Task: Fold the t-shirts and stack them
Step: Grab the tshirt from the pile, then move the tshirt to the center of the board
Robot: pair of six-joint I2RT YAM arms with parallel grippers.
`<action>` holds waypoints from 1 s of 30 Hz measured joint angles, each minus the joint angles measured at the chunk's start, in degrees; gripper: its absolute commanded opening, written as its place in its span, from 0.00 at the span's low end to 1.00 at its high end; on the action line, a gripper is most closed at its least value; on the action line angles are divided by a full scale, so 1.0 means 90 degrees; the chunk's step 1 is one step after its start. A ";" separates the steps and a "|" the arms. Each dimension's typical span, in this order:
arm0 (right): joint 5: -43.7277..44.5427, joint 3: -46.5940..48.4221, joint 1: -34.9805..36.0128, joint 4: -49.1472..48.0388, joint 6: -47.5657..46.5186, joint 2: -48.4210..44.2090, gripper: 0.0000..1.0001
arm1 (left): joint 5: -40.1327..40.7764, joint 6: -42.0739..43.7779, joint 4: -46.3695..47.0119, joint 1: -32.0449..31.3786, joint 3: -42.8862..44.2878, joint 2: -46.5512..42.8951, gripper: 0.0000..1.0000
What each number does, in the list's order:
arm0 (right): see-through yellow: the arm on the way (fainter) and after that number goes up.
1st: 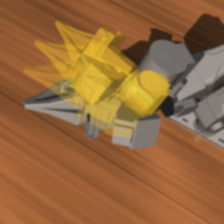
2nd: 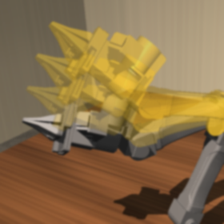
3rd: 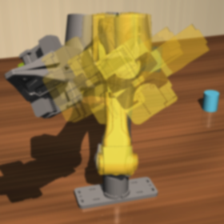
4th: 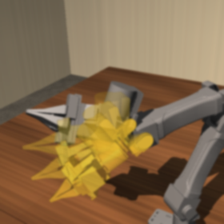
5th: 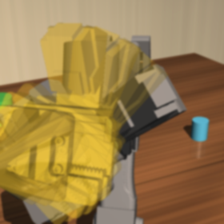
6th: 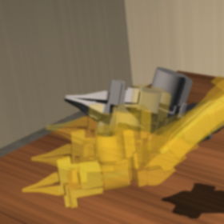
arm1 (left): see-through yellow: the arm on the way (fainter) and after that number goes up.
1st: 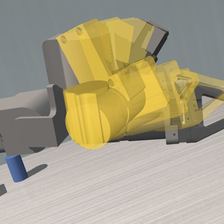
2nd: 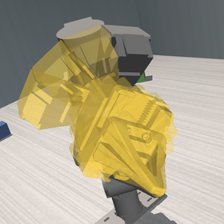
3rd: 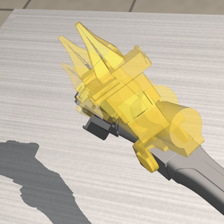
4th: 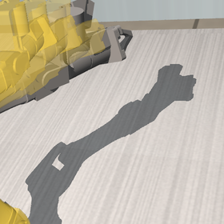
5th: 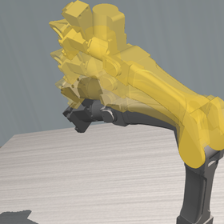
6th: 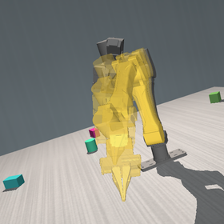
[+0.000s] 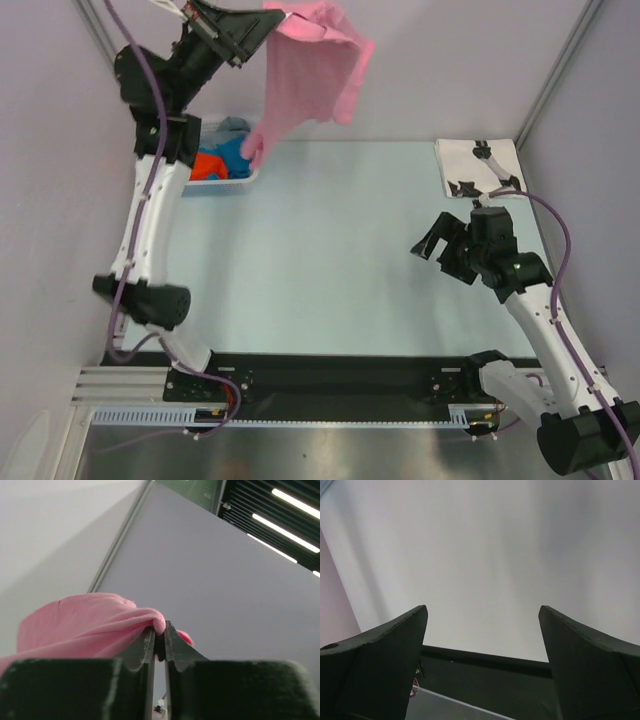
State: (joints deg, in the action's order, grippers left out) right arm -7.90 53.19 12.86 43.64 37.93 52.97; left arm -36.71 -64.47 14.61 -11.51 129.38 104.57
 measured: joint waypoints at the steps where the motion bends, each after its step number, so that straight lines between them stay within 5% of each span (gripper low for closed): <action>1: 0.0007 0.0000 0.0044 0.0022 0.0000 0.0000 1.00 | -0.0015 0.0158 -0.0095 -0.0112 -0.0311 -0.0464 0.22; 5: 0.0010 0.0000 0.0197 0.0160 -0.0002 -0.0007 1.00 | -0.0005 0.0622 -0.0051 -0.0483 -0.2691 -0.2475 0.44; 6: 0.0010 0.0000 0.0228 0.0197 -0.0002 -0.0017 1.00 | 0.0046 0.0736 0.0066 -0.0542 -0.3444 -0.2973 0.70; 7: 0.0010 0.0000 0.0248 0.0219 -0.0002 -0.0022 1.00 | 0.0058 0.0865 -0.0068 -0.0566 -0.3968 -0.3310 0.84; 12: -0.0029 0.0005 0.0306 0.0352 -0.0155 0.0143 1.00 | 0.1110 0.2421 -0.1855 -0.0792 -0.6050 -0.4493 1.00; 18: -0.0248 0.0153 0.0461 0.0831 -0.0644 0.1375 1.00 | 0.3038 0.4182 -0.4830 -0.1511 -0.7147 -0.5275 1.00; 24: -0.0801 0.0083 0.0872 0.0585 -0.0753 0.1625 0.99 | 0.4218 0.4194 -0.5787 -0.1649 -0.8330 -0.7150 1.00; 26: -0.1086 -0.0070 0.0991 0.0129 -0.0641 0.1615 0.84 | 0.4575 0.3733 -0.5882 -0.1649 -0.8835 -0.8012 0.99; 28: -0.1353 -0.0250 0.1146 -0.0347 -0.0403 0.1736 0.79 | 0.4711 0.3376 -0.5928 -0.1649 -0.9245 -0.8728 0.91; 30: -0.1511 -0.0357 0.1321 -0.0765 -0.0197 0.1962 0.79 | 0.4641 0.3096 -0.5819 -0.1649 -0.9602 -0.9160 0.74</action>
State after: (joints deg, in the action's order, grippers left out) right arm -21.50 49.98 24.75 36.75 36.16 70.63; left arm 5.06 -36.60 -37.76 -26.35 42.96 22.13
